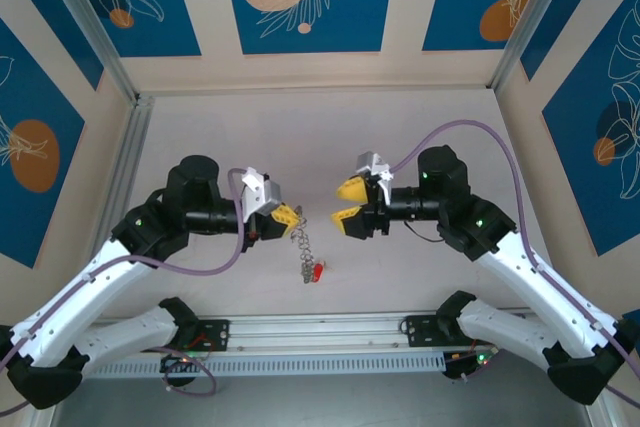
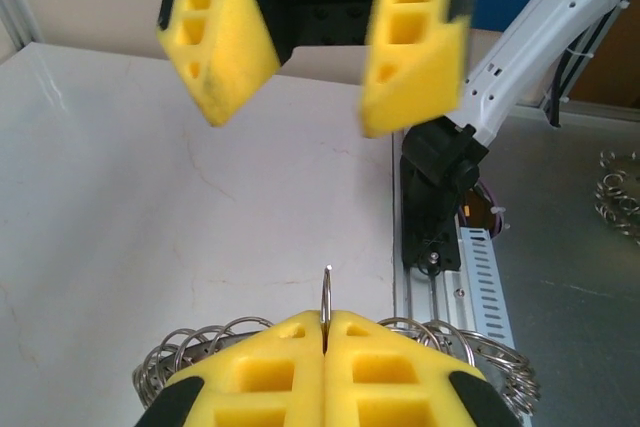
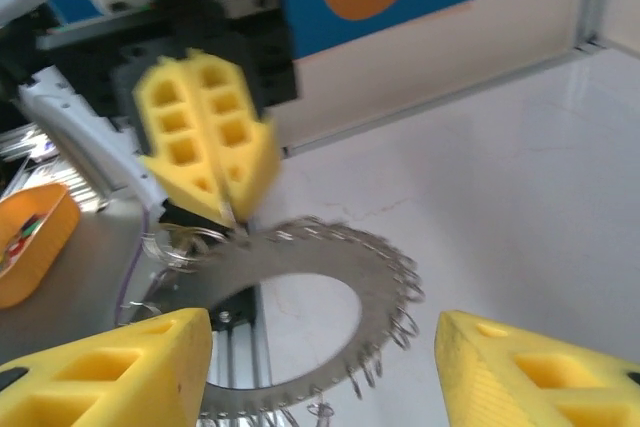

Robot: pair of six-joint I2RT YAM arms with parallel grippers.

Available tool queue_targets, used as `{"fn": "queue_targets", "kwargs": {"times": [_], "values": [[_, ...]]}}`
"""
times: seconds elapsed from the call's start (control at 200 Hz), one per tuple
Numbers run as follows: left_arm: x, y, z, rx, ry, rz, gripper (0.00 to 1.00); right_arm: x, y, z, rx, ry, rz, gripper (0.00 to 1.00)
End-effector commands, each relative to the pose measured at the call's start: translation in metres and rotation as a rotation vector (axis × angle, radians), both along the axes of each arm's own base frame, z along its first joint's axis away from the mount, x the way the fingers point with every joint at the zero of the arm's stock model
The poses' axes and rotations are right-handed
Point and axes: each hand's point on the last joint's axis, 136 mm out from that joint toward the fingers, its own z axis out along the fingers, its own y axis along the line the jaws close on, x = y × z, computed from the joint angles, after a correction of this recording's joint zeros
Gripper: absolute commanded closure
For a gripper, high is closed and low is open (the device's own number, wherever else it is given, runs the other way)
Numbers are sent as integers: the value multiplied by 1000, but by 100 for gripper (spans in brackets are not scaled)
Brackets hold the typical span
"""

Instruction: Put the keys on the keyring

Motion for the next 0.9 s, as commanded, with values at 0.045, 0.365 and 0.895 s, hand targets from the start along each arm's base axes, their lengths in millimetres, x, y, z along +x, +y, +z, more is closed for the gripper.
{"fn": "queue_targets", "kwargs": {"times": [0.045, 0.365, 0.895], "values": [[-13, 0, 23, -100, -49, -64, 100, 28, -17, -37, 8, 198, -171, 36], [-23, 6, 34, -152, -44, -98, 100, 44, -33, -125, -76, 445, -324, 33], [-38, 11, 53, -241, -16, -204, 100, -19, 11, -84, 78, 166, 100, 39]]}}
